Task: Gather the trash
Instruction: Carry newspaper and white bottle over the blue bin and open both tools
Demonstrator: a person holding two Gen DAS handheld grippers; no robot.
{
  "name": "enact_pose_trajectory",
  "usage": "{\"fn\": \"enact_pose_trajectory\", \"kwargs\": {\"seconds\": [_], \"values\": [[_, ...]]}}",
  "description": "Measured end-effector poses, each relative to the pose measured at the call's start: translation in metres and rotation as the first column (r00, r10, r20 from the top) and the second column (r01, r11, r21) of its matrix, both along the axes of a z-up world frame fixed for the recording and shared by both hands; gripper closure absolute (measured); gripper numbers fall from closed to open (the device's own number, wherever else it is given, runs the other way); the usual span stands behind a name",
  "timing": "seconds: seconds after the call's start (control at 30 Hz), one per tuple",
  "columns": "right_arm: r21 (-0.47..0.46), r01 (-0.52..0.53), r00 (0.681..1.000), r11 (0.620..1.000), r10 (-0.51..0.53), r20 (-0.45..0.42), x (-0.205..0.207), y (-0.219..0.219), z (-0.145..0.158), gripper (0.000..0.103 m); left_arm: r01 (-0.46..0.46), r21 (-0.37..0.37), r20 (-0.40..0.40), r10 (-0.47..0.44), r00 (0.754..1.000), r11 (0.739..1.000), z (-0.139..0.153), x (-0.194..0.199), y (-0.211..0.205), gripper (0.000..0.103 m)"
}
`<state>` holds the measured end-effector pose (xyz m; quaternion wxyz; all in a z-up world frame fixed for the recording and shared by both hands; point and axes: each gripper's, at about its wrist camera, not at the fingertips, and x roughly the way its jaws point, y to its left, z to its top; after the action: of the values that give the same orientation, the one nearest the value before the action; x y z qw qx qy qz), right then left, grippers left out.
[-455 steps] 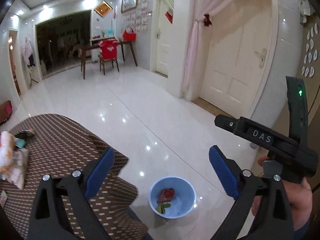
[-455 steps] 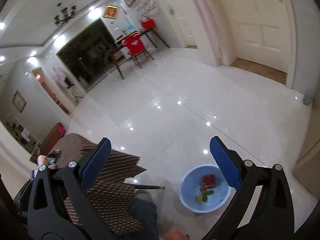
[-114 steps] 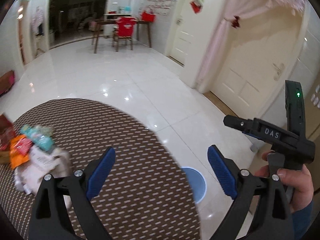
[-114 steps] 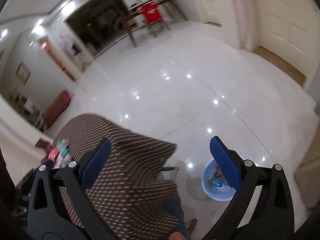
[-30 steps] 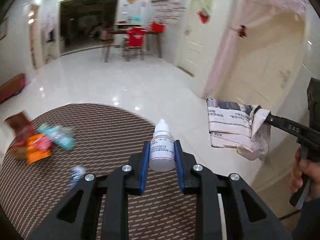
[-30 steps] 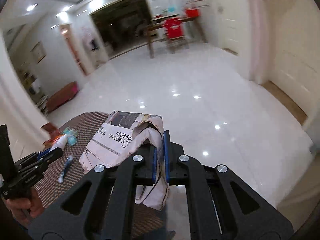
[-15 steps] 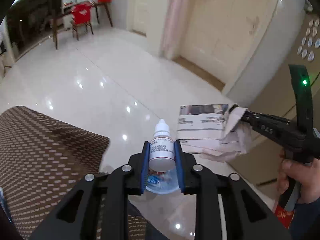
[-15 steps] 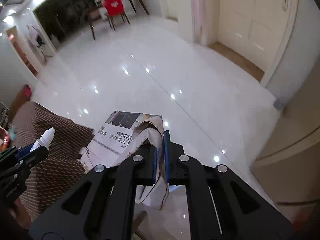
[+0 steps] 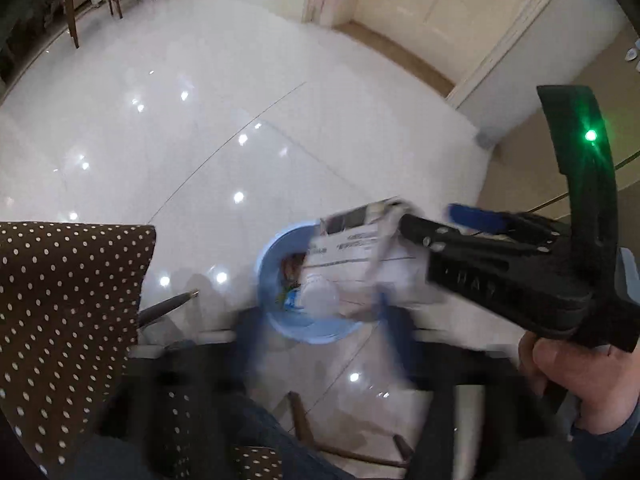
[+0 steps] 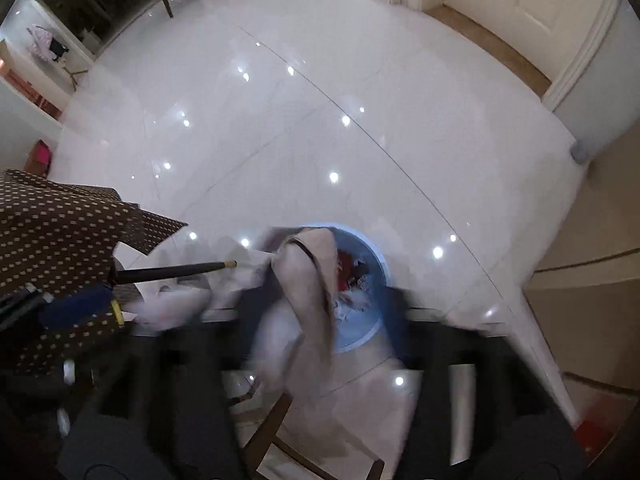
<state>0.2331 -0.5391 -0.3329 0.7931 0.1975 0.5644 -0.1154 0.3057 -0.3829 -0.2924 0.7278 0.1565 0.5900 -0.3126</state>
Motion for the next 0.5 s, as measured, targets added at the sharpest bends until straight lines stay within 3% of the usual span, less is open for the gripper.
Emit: {"fn": "enact_pose_trajectory", "kwargs": {"seconds": [0.07, 0.13, 0.17, 0.33, 0.5], "values": [[0.011, 0.007, 1.0, 1.0, -0.007, -0.004, 0.001, 0.001, -0.003, 0.031, 0.007, 0.011, 0.027, -0.007, 1.0, 1.0, -0.003, 0.0, -0.001, 0.02], [0.019, 0.019, 1.0, 1.0, -0.019, -0.008, -0.001, -0.001, -0.004, 0.014, 0.004, 0.017, 0.019, -0.005, 1.0, 1.0, -0.005, 0.001, 0.001, 0.018], [0.007, 0.027, 1.0, 1.0, -0.027, -0.009, -0.002, -0.002, -0.003, 0.011, -0.004, 0.018, 0.019, 0.004, 1.0, 1.0, -0.005, 0.001, 0.003, 0.017], [-0.01, 0.065, 0.998, 0.998, -0.064, 0.004, -0.012, -0.001, 0.005, 0.006, -0.022, -0.006, 0.05, 0.023, 0.998, 1.0, 0.011, -0.003, 0.012, 0.015], [-0.031, 0.087, 0.995, 0.996, -0.085, 0.044, -0.016, 0.003, 0.026, 0.006, -0.02, -0.068, 0.115, 0.028, 0.993, 0.997, 0.046, -0.011, 0.028, 0.014]]}}
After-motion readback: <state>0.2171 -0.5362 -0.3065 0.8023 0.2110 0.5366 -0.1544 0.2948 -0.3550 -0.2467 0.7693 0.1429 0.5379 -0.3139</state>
